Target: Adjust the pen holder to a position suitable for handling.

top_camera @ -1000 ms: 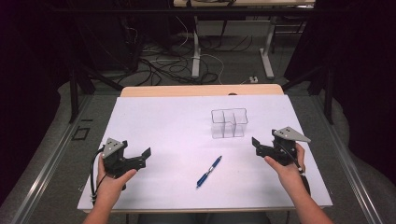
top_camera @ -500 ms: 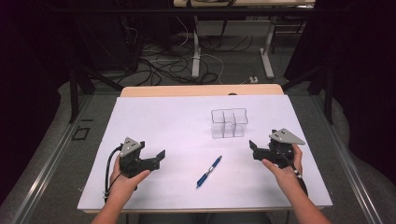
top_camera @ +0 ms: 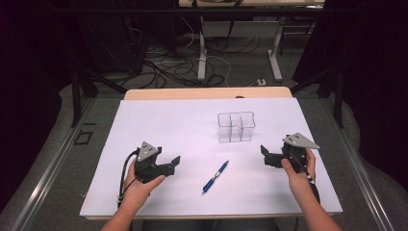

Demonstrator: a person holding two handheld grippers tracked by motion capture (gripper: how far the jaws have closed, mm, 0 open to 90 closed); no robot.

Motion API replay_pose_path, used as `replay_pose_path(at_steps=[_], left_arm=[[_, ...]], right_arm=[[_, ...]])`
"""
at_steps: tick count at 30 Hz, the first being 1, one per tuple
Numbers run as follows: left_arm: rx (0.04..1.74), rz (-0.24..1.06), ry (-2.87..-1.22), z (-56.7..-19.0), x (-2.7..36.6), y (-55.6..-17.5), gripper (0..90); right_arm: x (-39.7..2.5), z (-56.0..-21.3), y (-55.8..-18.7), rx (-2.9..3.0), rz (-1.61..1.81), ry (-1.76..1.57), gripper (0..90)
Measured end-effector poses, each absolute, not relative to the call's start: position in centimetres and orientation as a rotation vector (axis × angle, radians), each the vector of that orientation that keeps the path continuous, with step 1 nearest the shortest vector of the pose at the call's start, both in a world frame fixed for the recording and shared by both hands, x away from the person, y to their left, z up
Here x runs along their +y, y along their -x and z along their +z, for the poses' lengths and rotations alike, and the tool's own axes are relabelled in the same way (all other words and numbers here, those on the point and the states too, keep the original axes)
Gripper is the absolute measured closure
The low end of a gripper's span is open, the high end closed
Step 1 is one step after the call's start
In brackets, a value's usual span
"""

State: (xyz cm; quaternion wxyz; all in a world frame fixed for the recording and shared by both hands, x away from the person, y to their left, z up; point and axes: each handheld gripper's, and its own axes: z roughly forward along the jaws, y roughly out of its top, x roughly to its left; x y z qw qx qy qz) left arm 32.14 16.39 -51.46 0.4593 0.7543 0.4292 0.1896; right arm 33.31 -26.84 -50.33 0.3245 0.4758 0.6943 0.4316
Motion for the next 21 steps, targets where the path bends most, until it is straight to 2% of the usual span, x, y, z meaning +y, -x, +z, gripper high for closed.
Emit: replay_pose_path(at_steps=[6, 21], left_arm=[[1.028, 0.451, -1.882, -51.2, 15.3, -32.5, 29.3], [1.007, 0.370, -1.946, -50.0, 11.5, -34.5, 30.7]], right_arm=[[-27.1, -50.4, -33.5, 1.828, 1.133, -1.280, 0.0], [-27.3, -50.7, -33.8, 1.838, 1.138, -1.326, 0.0]])
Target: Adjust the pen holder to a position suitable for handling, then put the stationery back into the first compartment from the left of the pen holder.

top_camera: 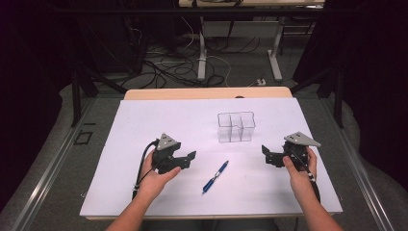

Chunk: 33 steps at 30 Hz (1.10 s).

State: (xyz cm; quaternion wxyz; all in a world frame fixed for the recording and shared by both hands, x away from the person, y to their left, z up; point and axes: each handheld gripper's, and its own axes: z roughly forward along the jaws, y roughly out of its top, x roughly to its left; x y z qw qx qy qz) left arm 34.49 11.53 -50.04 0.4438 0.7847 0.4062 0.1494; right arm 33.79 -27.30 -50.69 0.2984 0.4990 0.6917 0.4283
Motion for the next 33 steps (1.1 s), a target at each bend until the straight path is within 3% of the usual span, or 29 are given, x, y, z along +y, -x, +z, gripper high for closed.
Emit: replay_pose_path(at_steps=[11, 33], left_arm=[[0.998, 0.277, -2.055, -49.1, 7.7, -35.8, 39.6], [1.097, -0.110, -2.129, -50.5, 4.3, -37.8, 60.5]], right_arm=[[-27.7, -50.7, -33.7, 1.835, 1.140, -1.336, 0.0], [-28.4, -51.2, -33.9, 1.848, 1.126, -1.368, 0.0]])
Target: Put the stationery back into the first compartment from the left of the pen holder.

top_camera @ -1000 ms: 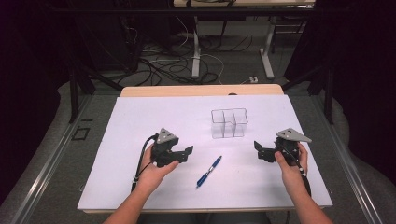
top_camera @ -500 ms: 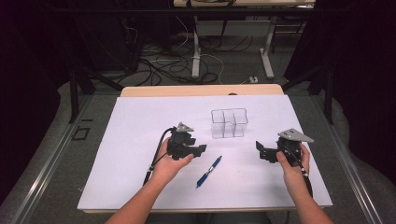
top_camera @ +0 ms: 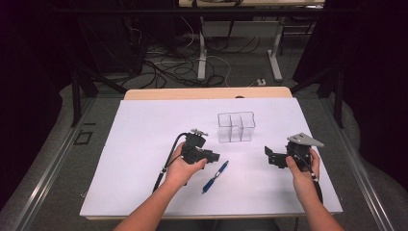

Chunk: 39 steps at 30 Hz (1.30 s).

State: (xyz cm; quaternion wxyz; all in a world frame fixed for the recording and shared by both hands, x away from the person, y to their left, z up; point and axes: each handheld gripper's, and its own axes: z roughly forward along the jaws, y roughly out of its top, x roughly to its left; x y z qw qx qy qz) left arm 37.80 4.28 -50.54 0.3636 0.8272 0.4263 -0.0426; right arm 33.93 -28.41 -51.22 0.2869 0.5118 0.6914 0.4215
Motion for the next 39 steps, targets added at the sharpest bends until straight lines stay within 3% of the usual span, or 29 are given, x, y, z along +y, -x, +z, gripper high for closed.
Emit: replay_pose_path(at_steps=[39], left_arm=[[1.097, -0.195, -2.270, -53.6, 1.4, -38.0, 70.0]], right_arm=[[-28.4, -51.5, -34.2, 1.869, 1.128, -1.379, 0.6]])
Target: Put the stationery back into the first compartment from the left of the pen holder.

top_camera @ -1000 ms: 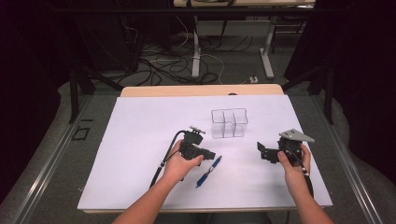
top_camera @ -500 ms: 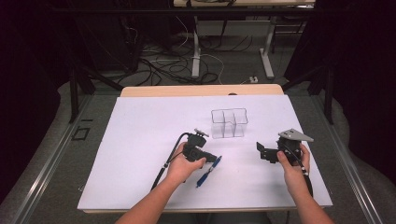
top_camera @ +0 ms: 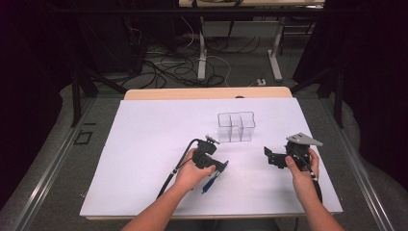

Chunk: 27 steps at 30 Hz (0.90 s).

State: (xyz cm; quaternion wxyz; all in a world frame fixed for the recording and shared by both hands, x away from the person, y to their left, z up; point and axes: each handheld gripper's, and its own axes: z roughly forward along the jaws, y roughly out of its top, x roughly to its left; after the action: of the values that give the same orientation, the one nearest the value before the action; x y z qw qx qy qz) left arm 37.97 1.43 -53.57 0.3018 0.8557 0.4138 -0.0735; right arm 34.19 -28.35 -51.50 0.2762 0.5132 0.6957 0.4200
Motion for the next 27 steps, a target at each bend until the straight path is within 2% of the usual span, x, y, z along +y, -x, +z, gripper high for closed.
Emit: replay_pose_path(at_steps=[13, 27], left_arm=[[1.088, -0.175, -2.317, -54.11, 1.16, -37.74, 76.6], [1.137, -0.196, -2.293, -54.12, 1.11, -37.72, 79.2]], right_arm=[[-28.36, -51.56, -34.27, 1.876, 1.127, -1.371, 1.1], [-28.19, -51.65, -34.33, 1.882, 1.117, -1.376, 1.2]])
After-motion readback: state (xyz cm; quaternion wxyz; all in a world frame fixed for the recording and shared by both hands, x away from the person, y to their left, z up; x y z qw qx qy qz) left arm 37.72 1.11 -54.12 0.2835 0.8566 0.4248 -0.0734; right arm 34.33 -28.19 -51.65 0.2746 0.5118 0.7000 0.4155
